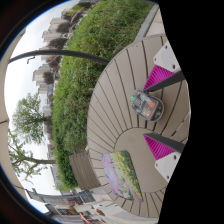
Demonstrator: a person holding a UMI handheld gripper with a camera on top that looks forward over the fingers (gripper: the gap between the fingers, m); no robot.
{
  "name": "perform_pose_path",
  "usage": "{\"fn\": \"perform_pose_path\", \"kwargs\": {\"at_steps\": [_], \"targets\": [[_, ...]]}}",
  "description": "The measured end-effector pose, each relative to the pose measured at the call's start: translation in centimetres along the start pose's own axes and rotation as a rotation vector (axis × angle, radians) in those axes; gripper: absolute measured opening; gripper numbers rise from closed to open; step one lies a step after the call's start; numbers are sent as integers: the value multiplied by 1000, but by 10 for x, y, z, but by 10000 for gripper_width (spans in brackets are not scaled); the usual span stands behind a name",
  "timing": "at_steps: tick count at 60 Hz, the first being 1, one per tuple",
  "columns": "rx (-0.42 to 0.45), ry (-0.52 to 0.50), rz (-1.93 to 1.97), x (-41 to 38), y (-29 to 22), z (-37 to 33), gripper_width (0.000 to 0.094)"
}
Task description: Arrange mouse
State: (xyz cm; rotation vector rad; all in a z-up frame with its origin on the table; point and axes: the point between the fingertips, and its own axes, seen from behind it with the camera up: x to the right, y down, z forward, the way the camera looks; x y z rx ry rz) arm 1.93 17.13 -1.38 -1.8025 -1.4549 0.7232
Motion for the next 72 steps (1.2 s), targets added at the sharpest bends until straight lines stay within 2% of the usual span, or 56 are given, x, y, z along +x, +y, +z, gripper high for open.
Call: {"fn": "perform_pose_path", "kwargs": {"at_steps": [16, 25, 28, 30, 32, 35, 37, 45, 55, 61, 66, 72], "targets": [[-17, -24, -14, -12, -17, 28, 814], [-21, -14, -31, -10, -20, 37, 709], [-24, -6, -40, -6, -21, 38, 593], [-24, -34, -44, -12, -22, 38, 422], [-42, -58, -43, -18, -22, 37, 408], [-32, -18, -79, -12, -30, 35, 371], [-16, -7, -100, -14, -41, 32, 367], [32, -68, -76, -60, -104, 15, 365], [68, -182, -65, -167, -162, 22, 365], [45, -230, -78, -230, -155, 44, 365], [-11, -249, -83, -271, -126, 67, 365], [-62, -218, -103, -288, -89, 89, 375]]}}
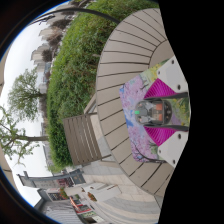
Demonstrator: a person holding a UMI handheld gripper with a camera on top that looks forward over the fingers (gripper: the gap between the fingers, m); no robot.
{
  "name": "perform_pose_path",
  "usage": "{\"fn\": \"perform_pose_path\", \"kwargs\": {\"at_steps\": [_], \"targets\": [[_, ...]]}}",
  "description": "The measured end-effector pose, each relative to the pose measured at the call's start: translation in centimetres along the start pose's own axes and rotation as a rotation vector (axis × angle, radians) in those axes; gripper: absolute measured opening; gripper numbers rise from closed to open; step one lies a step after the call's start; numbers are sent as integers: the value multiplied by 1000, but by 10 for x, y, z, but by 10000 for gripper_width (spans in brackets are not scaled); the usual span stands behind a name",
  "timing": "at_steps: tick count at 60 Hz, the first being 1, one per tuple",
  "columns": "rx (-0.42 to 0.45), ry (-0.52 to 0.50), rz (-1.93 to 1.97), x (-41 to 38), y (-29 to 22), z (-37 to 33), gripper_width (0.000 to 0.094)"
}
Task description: Arrange mouse
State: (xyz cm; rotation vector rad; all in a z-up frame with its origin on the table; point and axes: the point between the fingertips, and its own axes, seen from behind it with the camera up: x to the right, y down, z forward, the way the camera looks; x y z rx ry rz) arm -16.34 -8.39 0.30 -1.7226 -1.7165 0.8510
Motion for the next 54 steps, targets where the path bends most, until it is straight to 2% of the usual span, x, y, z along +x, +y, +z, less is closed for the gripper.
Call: {"fn": "perform_pose_path", "kwargs": {"at_steps": [4, 7, 10, 11, 14, 16, 20, 31, 43, 54], "targets": [[-35, 21, 16, -1, 21, 8, 412], [-4, 26, 16, -1, 19, 8, 446], [-23, 43, -15, 1, 22, 7, 502], [-30, 50, -22, 2, 23, 5, 573], [-33, 75, -19, 7, 20, -4, 870], [-36, 77, -9, 10, 17, -11, 827], [-42, 77, 25, 11, 7, -35, 849], [-71, 90, 28, 29, 1, -165, 849], [-100, 172, 9, 72, 23, -296, 841], [-104, 153, 21, 89, 48, -357, 843]]}}
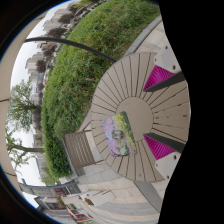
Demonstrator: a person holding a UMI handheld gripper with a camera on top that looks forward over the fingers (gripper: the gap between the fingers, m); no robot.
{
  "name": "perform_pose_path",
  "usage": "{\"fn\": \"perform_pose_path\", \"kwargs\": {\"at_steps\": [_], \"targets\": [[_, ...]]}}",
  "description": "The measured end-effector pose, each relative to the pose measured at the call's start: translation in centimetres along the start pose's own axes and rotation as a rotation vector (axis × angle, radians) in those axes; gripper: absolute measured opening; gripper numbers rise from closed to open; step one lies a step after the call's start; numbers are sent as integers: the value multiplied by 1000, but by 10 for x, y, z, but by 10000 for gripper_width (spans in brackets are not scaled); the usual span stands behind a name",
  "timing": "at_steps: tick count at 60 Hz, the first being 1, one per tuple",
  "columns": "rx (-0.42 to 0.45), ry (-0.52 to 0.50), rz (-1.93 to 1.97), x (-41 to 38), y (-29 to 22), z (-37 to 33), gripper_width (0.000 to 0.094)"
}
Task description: Arrange mouse
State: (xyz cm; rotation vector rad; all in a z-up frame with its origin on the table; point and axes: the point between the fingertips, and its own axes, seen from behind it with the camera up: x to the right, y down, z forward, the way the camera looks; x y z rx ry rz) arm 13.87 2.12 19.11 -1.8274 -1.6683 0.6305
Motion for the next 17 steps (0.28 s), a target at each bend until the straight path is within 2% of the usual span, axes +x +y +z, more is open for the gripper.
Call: {"fn": "perform_pose_path", "kwargs": {"at_steps": [17], "targets": [[27, -25, -21, 20, 25, -31, 843]]}}
